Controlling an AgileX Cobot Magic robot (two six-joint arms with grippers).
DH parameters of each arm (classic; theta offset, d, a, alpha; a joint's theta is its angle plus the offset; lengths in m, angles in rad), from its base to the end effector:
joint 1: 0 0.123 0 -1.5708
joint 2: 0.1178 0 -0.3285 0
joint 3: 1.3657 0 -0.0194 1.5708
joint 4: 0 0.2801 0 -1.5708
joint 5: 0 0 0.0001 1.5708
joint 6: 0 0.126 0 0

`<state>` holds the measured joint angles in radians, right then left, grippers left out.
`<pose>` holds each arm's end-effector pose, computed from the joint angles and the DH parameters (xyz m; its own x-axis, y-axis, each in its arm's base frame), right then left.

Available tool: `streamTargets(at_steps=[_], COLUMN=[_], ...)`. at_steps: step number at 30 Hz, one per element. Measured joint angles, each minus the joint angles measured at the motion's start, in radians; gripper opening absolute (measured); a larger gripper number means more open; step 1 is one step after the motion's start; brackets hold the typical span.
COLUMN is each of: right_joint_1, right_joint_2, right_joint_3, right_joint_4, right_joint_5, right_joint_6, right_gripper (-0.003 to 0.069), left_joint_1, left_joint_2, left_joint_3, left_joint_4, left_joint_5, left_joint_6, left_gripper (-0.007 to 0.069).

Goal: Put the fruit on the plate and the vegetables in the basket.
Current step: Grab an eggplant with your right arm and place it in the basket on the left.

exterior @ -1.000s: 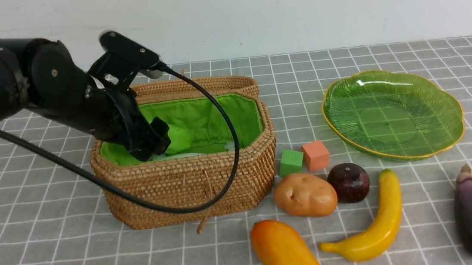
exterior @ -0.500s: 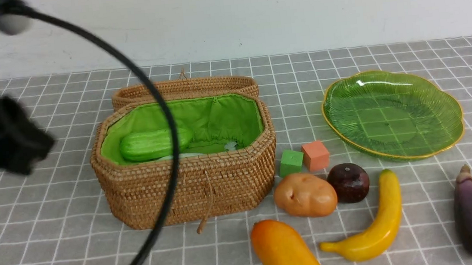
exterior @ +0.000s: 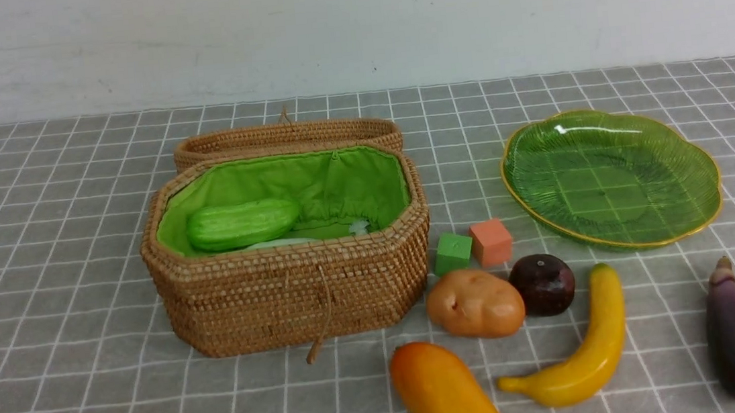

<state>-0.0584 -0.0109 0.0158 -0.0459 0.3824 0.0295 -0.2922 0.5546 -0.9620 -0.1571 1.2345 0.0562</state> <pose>0.0710 -0.0063 0.1632 -0.2956 0.0042 -0.9553 0.0708 0.9973 -0.0176 0.0642 -0.0387 0.3939 -0.6413 0.1970 -0.7416 0.3923 0.9148 -0.0962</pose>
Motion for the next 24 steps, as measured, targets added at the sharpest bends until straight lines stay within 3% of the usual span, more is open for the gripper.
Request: streamTargets(at_steps=[16, 24], right_joint_1=[0.0, 0.0], right_joint_2=[0.0, 0.0], right_joint_3=[0.0, 0.0], right_joint_4=[0.0, 0.0], right_joint_5=[0.0, 0.0], right_joint_6=[0.0, 0.0], right_gripper=[0.0241, 0.0241], left_joint_1=[0.0, 0.0], left_joint_2=[-0.091, -0.091], left_joint_3=[0.052, 0.052], left_joint_4=[-0.179, -0.176], left_joint_5=[-0.003, -0.003], left_joint_6=[-0.001, -0.001], left_gripper=[-0.0013, -0.0013])
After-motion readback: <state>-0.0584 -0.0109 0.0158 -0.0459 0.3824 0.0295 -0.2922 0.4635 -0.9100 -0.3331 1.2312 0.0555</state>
